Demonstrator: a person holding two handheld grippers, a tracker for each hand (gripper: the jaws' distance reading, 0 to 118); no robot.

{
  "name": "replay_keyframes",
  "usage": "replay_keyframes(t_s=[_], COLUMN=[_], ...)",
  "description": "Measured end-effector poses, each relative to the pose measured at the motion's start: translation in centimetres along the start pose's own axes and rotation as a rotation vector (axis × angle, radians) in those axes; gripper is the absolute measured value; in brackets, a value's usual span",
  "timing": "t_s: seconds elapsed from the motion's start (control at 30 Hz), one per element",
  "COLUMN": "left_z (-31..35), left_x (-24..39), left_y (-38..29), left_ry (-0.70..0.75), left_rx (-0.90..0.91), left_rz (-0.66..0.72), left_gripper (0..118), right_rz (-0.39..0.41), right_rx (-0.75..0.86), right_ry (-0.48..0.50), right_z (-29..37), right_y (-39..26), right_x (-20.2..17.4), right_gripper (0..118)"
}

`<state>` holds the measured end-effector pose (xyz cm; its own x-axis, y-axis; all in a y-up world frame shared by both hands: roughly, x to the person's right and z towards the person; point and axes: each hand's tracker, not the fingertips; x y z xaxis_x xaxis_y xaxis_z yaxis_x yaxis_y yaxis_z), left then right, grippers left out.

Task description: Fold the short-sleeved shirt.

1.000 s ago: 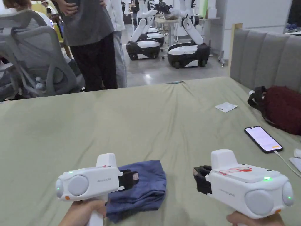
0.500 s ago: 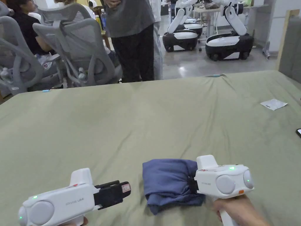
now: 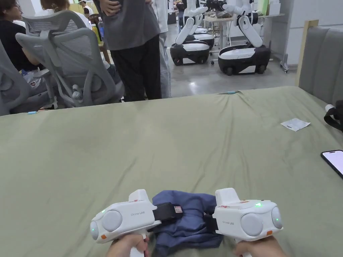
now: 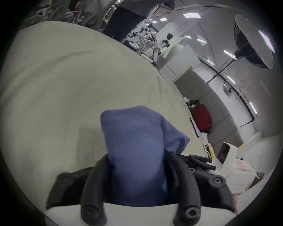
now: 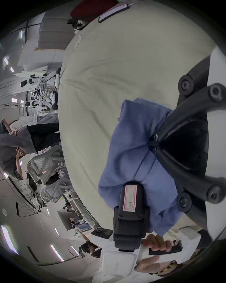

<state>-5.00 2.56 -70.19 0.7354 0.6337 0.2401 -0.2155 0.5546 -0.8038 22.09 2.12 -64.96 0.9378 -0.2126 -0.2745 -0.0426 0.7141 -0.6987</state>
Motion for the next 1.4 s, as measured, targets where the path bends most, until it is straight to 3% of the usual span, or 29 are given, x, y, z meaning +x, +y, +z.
replay_keyframes(t_s=[0.1,0.2,0.3,0.57,0.8,0.97,1.0,1.03,1.07,1.1,1.17,1.23,1.33,1.4], left_z=[2.0,4.7,8.8,25.3,37.0,38.8,38.6,38.3,38.2,38.3,39.5,40.7,43.0,43.9], left_x=[-0.8,-2.4,-6.4,-21.9,-36.0,-38.1,-37.8,-37.2,-36.7,-36.4,-35.8,-35.6,-33.2,-30.0], left_y=[0.7,2.3,4.7,11.2,14.3,13.5,13.3,13.2,13.1,13.2,13.2,13.7,13.6,12.7], left_ry=[-0.073,-0.047,-0.023,0.218,0.326,0.338,0.333,0.352,0.398,0.41,0.391,0.444,0.537,0.523], left_rx=[-0.014,0.004,0.019,0.108,0.211,0.281,0.294,0.299,0.318,0.34,0.382,0.399,0.527,0.585], left_rz=[-0.04,-0.059,-0.071,-0.074,0.0,0.034,0.022,-0.011,-0.052,-0.085,-0.069,-0.033,-0.095,-0.113], left_gripper=[33,33,33,33,33,35,44,62,85,118,113,118,118,118], right_rz=[0.039,0.013,0.106,0.249,0.273,0.279,0.286,0.299,0.31,0.322,0.331,0.331,0.338,0.335], right_rx=[0.008,0.066,0.176,0.376,0.461,0.389,0.375,0.372,0.375,0.378,0.381,0.394,0.413,0.414], right_ry=[-0.021,0.038,0.017,0.007,0.057,0.113,0.121,0.122,0.117,0.109,0.104,0.093,0.035,0.008], right_z=[0.8,2.1,2.6,-0.9,-7.2,-9.8,-10.0,-10.2,-10.3,-10.2,-9.8,-9.3,-8.6,-8.3], right_y=[0.4,1.6,3.6,9.8,11.7,11.4,11.3,11.3,11.3,11.5,11.8,12.2,12.9,13.5], right_x=[-1.3,-3.3,-6.7,-16.7,-23.5,-25.8,-26.1,-26.5,-26.8,-27.1,-27.5,-27.7,-28.1,-28.3], right_gripper=[0,0,0,0,1,1,1,1,1,1,1,1,1,1])
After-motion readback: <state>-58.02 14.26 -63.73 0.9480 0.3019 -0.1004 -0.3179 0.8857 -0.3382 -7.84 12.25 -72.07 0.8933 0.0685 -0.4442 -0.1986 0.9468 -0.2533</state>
